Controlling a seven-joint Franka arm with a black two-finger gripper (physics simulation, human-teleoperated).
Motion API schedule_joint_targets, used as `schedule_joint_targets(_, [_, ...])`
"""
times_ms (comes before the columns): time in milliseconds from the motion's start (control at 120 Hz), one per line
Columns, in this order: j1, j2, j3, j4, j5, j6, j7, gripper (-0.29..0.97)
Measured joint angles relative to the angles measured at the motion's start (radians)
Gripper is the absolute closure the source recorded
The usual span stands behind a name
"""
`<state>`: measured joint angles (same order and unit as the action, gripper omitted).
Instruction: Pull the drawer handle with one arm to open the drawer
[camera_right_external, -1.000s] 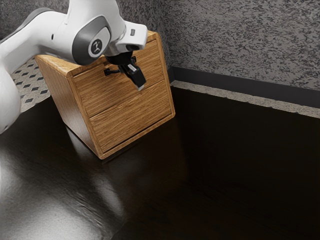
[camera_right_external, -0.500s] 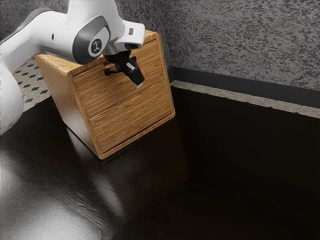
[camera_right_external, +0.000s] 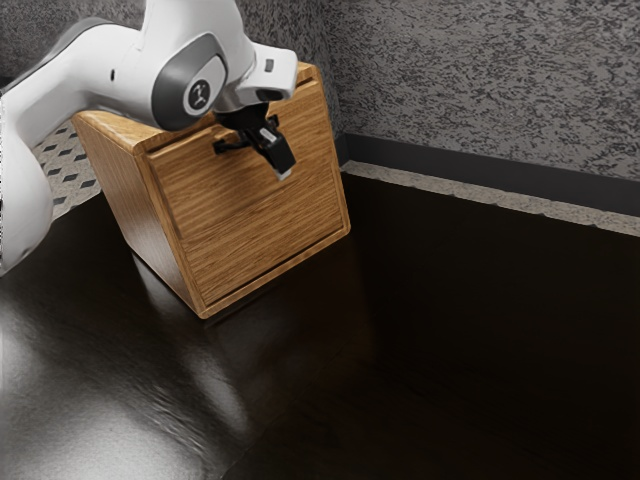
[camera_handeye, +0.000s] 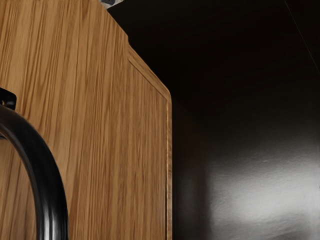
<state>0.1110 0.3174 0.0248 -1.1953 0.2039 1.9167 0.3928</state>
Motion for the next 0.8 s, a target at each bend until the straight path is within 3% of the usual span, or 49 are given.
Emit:
schedule_joint_targets(408, [-0.038,0.003,-0.004,0.005,0.001,0.000,-0.004,0.03])
schedule_joint_targets(800, [-0.089,-0.003,0.002,-0.009,0.003,-0.001,-0.010,-0.01])
